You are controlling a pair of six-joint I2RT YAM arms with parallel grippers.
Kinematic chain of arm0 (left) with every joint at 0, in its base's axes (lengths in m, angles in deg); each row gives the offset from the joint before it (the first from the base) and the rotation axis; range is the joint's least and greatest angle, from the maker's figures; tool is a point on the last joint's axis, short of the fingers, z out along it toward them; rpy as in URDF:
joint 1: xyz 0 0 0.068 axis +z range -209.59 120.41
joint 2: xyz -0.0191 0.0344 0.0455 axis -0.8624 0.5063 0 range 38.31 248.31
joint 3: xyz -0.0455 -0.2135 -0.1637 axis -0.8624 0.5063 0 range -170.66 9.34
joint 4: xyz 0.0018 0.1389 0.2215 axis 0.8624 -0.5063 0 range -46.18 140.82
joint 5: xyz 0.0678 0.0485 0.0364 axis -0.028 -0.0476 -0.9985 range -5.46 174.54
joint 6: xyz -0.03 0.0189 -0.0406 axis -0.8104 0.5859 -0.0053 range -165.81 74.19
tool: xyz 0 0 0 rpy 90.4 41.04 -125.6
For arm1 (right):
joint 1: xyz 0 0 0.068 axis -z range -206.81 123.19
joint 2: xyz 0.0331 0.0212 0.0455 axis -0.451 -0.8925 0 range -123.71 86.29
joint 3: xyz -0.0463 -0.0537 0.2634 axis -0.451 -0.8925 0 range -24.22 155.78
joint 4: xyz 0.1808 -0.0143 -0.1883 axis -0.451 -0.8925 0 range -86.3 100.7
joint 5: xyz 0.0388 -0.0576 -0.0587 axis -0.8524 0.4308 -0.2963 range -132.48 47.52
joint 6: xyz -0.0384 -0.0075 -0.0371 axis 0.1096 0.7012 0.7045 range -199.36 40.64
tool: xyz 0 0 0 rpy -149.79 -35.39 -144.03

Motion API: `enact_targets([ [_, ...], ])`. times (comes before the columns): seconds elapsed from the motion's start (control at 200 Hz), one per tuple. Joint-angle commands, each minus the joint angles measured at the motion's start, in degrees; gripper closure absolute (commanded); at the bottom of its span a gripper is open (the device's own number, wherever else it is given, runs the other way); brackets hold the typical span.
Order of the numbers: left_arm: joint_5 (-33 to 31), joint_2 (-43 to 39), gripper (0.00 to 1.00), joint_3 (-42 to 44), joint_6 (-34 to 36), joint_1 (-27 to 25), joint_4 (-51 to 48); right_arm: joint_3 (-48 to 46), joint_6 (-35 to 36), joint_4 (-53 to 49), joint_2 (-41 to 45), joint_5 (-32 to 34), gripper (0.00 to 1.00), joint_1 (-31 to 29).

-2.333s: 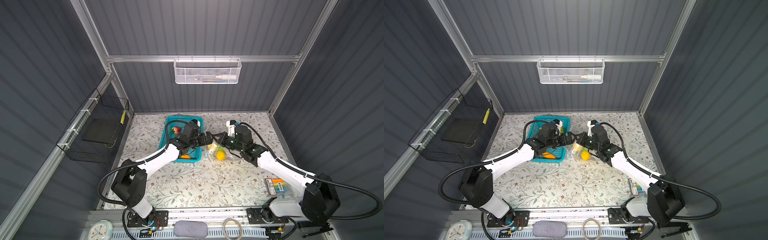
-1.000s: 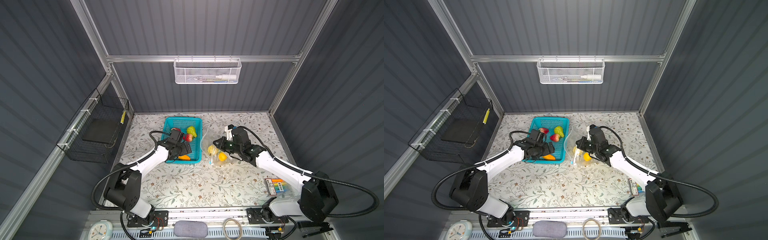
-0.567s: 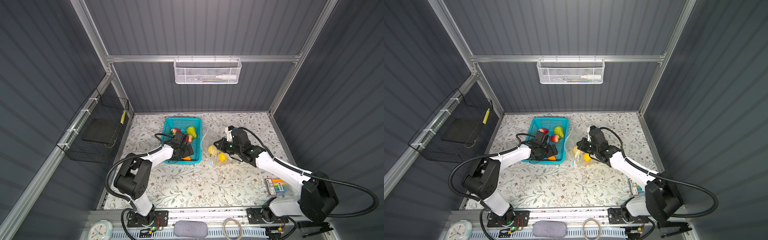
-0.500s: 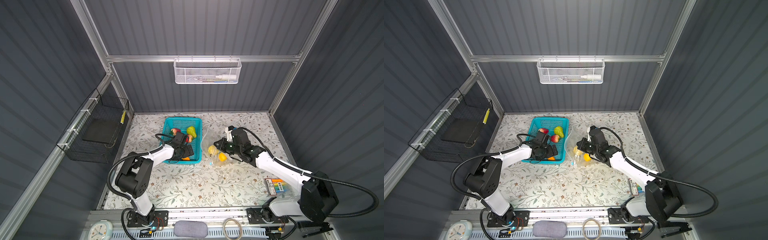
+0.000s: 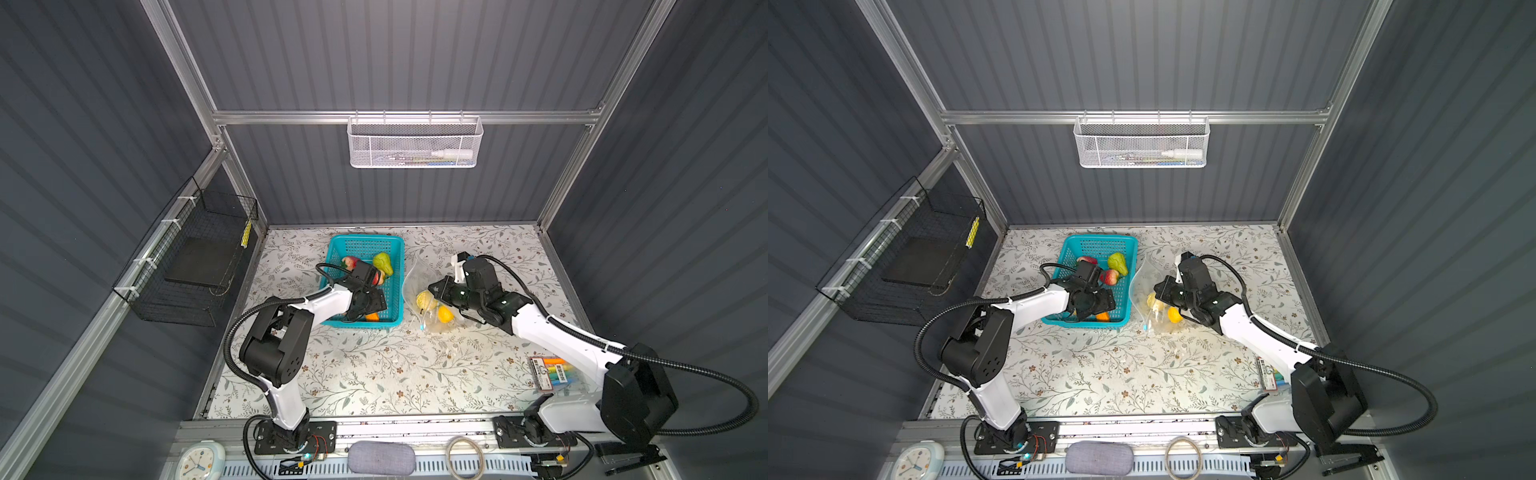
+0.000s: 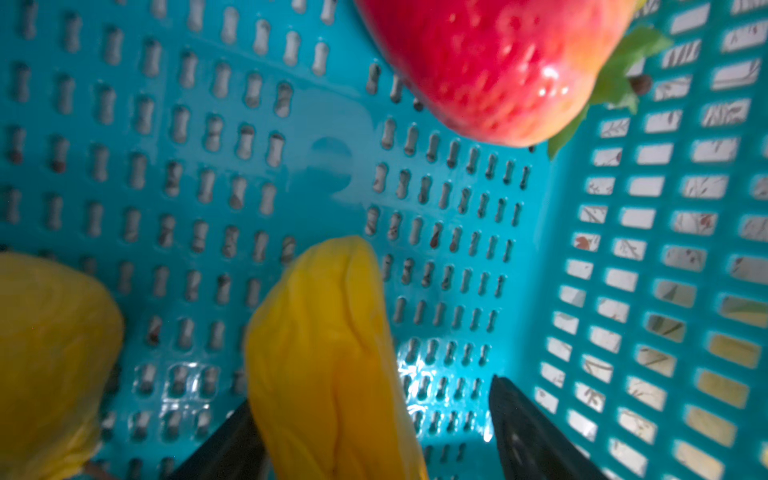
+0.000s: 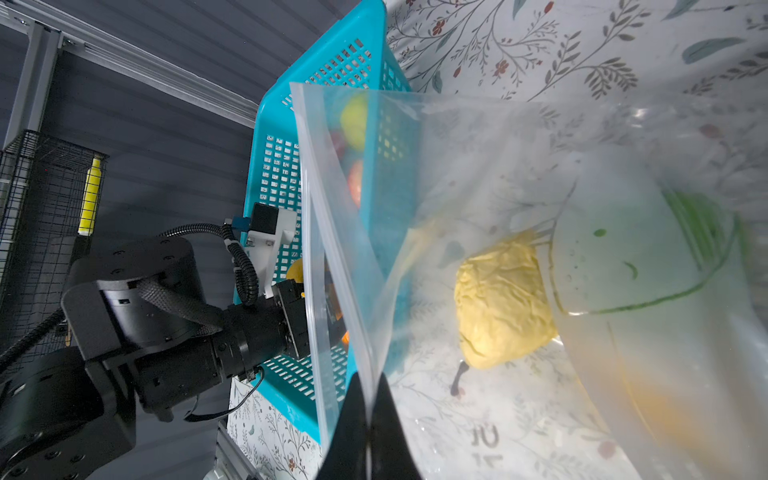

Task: Place the food in the zip-top bag and seal the zipper
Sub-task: 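Lower the left gripper onto the orange-yellow squash and grasp it, then lift the squash with the left gripper and carry it to the bag mouth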

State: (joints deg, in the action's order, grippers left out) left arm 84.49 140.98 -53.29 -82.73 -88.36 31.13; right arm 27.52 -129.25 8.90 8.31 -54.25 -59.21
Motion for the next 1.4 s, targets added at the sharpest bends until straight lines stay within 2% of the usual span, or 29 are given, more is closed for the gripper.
enact_targets([
  [0.0, -0.5, 1.17, 0.32, -0.65, 1.66, -0.06, -1.66, -0.33, 0.55, -0.63, 0.98, 0.67, 1.0, 0.0],
  [0.085, -0.72, 0.38, 0.41, -0.54, 1.98, -0.05, -1.41, -0.31, 0.61, -0.74, 1.05, 0.82, 1.0, -0.02],
  [0.335, -2.93, -3.72, 0.55, 0.17, 3.07, -0.05, -0.75, -0.42, 0.32, -0.74, 1.1, 0.89, 1.0, -0.02],
  [0.69, -5.66, -12.24, 0.57, -0.3, 3.6, -0.05, 0.1, -0.51, 0.59, -1.05, 1.63, 1.29, 1.0, 0.02],
  [0.9, -2.21, -19.79, 0.58, -0.46, 2.13, -0.53, 5.28, -0.44, 0.26, -0.5, 1.68, 0.89, 1.0, 0.08],
  [1.146, -1.99, -24.23, 0.59, -2.06, 1.69, -6.44, 15.89, 1.2, -2.21, 1.64, 1.51, -1.91, 1.0, 0.06],
  [1.396, -2.67, -22.54, 0.59, -1.02, 1.38, -11.58, 29.33, 2.7, -2.96, 2.86, 2.26, -2.62, 1.0, 0.06],
])
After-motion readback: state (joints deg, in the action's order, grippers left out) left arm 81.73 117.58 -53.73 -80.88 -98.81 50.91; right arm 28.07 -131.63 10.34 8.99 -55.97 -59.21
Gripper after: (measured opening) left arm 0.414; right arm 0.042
